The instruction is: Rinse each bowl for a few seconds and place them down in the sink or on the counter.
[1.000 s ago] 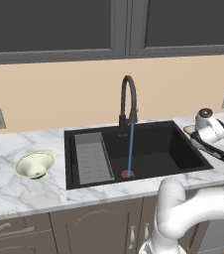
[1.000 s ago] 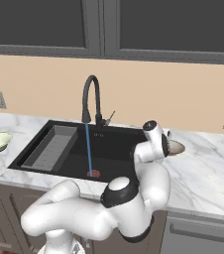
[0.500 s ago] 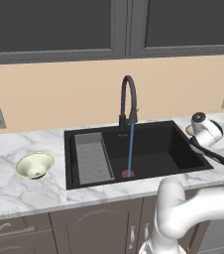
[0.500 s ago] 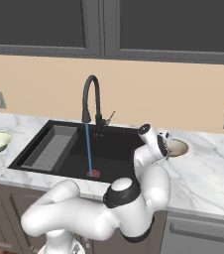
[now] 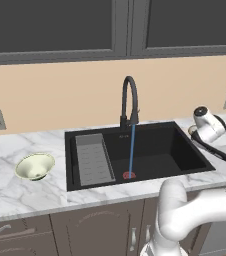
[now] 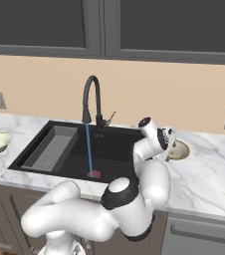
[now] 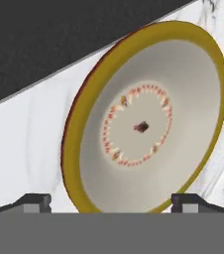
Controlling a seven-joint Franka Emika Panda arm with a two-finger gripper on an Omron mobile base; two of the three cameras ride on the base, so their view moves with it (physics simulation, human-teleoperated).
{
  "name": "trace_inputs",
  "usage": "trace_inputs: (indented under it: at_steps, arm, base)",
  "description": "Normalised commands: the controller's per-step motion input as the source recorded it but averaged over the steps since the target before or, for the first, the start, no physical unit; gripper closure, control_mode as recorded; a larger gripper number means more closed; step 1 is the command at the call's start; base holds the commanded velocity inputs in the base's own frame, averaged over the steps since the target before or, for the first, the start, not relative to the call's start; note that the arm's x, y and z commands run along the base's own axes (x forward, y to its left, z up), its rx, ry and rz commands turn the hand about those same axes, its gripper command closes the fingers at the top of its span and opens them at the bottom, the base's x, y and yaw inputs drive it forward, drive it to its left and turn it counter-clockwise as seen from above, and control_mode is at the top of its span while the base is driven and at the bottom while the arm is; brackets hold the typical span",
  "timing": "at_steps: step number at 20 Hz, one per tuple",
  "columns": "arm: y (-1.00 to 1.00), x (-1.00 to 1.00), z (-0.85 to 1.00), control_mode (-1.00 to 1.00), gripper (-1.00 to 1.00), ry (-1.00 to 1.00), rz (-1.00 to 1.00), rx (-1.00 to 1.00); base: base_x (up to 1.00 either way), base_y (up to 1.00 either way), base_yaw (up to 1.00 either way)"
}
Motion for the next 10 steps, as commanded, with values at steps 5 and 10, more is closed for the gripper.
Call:
trace_inputs:
  at_steps: [5,10]
  arm:
    - [0.07,-0.33,0.66,-1.00,-1.00,0.00,-0.03,0.05]
    - [0.28,-0.54,0.74,-1.00,-1.00,-0.02,0.04,0.07]
  base:
    - [0.00,0.00,0.00]
    - [0.00,0.00,0.00]
